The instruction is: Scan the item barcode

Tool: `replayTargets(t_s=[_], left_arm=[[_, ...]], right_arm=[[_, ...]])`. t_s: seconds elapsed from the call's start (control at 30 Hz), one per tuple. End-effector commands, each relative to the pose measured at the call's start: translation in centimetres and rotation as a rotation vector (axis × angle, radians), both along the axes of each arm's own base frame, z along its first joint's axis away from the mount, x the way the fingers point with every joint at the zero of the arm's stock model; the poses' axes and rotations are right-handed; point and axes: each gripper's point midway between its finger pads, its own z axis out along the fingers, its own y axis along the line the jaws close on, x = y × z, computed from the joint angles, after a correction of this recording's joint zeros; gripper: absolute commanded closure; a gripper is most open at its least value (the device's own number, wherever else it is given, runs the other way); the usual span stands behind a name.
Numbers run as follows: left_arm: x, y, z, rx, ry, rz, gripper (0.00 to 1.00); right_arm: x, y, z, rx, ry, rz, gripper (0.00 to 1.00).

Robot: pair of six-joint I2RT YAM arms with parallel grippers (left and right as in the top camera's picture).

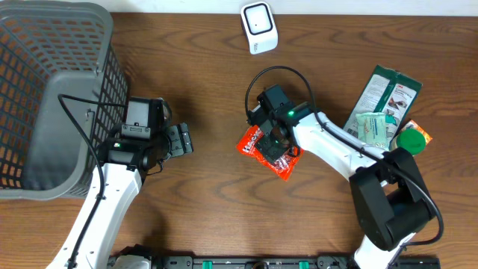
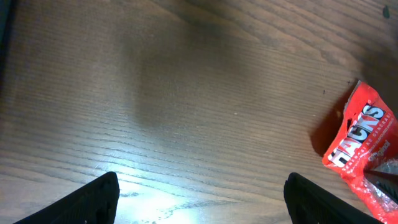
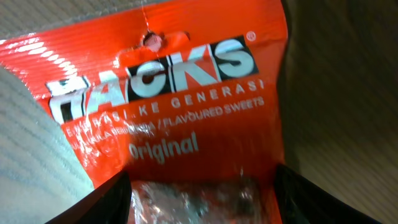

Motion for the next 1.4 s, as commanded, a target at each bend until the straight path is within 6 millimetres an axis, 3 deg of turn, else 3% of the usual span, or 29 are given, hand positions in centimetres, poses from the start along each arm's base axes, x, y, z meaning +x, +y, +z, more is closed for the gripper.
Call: replayTargets(t_s=[0.0,0.1,0.17,0.3,0.47,0.53,0.73,0.9,1.0,1.1,1.17,1.37], left_arm=[[-0.1,0.4,-0.4,0.016,0.010,0.006,0.15],[-0.1,0.4,-0.4,0.016,0.010,0.006,0.15],[-0.1,0.4,-0.4,0.016,0.010,0.006,0.15],[-0.1,0.4,-0.4,0.016,0.010,0.006,0.15],[-0.1,0.4,-0.4,0.016,0.010,0.006,0.15],[-0.1,0.4,-0.4,0.016,0.010,0.006,0.15],[-0.1,0.4,-0.4,0.016,0.010,0.006,0.15],[-0.1,0.4,-0.4,0.016,0.010,0.006,0.15],[-0.1,0.4,-0.4,0.016,0.010,0.006,0.15],[-0.1,0.4,-0.4,0.016,0.010,0.006,0.15],[-0.1,0.4,-0.4,0.016,0.010,0.006,0.15],[-0.1,0.4,-0.4,0.016,0.010,0.006,0.15]], right_arm=[[-0.7,0.3,-1.6,-0.022,0.028,0.031,0.32],[-0.9,0.4,-1.8,-0.028,0.036,0.035,0.39],[-0.9,0.3,-1.8,-0.029,0.038,0.034,0.53],[-0.7,0.4,-1.3,-0.017,0.036,-0.015,0.67],[0.4,0.8,1.2,0.016,0.001,-0.060,0.89],[1.1,1.2,3.4,0.051,-0.048,-0.070,0.97],[1.9,1.7,9.9,0.171,-0.181,-0.135,0.99],[1.9,1.7,16.8,0.316,-0.318,-0.210,0.99],[2.3,0.4,20.4,0.369,-0.415,-0.333,0.99],[3.4,-1.9,22.8,0.381,-0.526,-0.515,0.99],[4.4,-2.4,24.2,0.412,-0.591,-0.588,0.99],[7.4,0.2,27.5,0.579,-0.680,-0.571,0.99]])
